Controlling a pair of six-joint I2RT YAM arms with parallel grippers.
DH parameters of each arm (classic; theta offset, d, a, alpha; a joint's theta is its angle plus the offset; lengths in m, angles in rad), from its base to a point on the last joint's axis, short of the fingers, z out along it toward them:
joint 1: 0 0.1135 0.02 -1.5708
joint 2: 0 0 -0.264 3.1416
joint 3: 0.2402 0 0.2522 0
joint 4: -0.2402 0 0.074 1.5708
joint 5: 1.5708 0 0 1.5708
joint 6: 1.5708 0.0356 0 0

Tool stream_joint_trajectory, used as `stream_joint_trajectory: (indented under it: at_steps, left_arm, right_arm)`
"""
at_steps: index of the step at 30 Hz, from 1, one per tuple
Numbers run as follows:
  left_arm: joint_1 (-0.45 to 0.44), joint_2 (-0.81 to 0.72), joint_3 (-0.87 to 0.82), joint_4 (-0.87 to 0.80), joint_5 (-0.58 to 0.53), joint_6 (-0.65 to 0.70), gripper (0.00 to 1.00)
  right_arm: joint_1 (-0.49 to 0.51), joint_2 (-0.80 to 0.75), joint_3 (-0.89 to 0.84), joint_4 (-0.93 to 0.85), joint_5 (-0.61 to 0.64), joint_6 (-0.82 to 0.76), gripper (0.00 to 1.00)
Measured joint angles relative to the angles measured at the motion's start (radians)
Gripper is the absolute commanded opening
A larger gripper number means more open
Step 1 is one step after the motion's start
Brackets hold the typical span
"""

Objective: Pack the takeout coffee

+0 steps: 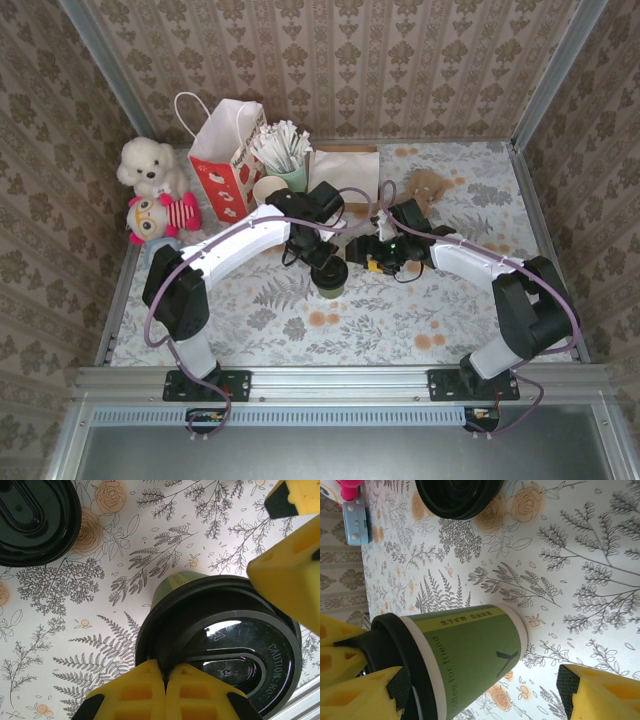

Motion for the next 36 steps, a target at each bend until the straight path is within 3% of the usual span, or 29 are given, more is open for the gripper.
stream_joint_trajectory:
  at_steps: [11, 21, 33, 36]
  left_arm:
    - [0.007, 0.002, -0.012, 0.017, 0.016, -0.016, 0.00]
    - [0.022, -0.116, -0.201, 0.221, 0.053, -0.136, 0.00]
    - [0.020, -0.042, -0.056, 0.081, 0.006, -0.221, 0.00]
    - [0.019, -0.039, -0.041, 0.078, -0.010, -0.268, 0.01]
  right_arm:
    - [0.004, 0.037, -0.001, 0.037, -0.015, 0.018, 0.79]
    - [-0.005, 0.043, -0.071, 0.185, -0.042, 0.045, 0.82]
    - [0.021, -0.070, -0.053, 0.113, 0.085, 0.077, 1.00]
    - [0.026, -0.122, -0.073, 0.127, 0.107, 0.078, 1.00]
